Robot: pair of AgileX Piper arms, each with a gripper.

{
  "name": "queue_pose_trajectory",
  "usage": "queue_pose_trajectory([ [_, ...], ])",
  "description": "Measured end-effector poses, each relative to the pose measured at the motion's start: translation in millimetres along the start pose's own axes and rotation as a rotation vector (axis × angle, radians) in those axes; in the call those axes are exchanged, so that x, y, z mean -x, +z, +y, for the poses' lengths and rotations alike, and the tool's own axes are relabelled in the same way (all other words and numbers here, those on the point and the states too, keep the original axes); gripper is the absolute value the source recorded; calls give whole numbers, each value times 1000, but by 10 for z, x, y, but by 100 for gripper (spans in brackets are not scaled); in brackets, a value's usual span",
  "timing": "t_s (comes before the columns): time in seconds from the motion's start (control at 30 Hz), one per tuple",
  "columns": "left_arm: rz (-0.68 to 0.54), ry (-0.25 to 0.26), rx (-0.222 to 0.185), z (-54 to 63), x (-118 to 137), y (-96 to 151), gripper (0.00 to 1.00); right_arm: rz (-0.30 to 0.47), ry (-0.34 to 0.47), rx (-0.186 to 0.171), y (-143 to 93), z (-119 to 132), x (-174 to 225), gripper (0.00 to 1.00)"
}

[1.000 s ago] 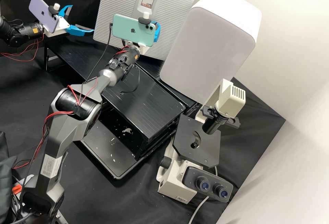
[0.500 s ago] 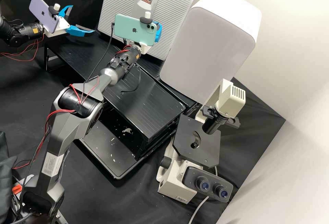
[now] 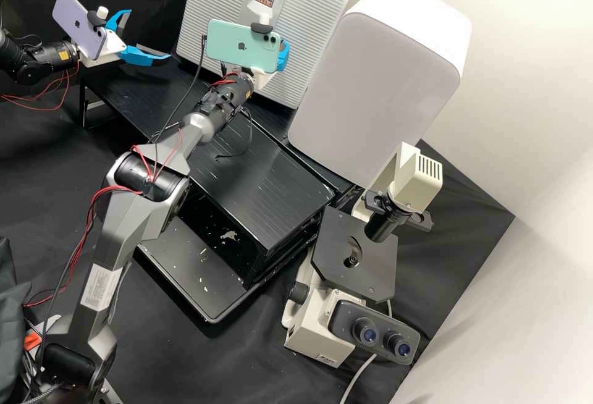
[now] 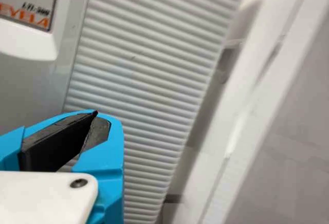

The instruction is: Close the incubator door

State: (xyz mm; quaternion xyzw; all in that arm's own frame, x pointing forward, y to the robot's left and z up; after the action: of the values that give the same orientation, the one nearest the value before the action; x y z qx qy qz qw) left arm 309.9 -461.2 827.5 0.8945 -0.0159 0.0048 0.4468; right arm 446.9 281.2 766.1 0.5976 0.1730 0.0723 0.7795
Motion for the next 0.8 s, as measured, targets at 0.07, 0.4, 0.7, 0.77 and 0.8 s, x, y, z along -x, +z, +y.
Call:
queue_pose_trajectory([
  [0.07,0,0,0,0,0,0,100,-2,-16,2,-27,-26,-31,0],
  [0.4,0,0,0,0,0,0,100,-22,-49,-22,-78,13,-65,0],
  [0.7,0,0,0,0,0,0,100,-25,-40,-26,-62,-15,-59,0],
  [0.77,0,0,0,0,0,0,100,-22,-32,-20,-60,-46,-51,0],
  [0.8,0,0,0,0,0,0,100,-19,-23,-12,-58,-61,-46,0],
])
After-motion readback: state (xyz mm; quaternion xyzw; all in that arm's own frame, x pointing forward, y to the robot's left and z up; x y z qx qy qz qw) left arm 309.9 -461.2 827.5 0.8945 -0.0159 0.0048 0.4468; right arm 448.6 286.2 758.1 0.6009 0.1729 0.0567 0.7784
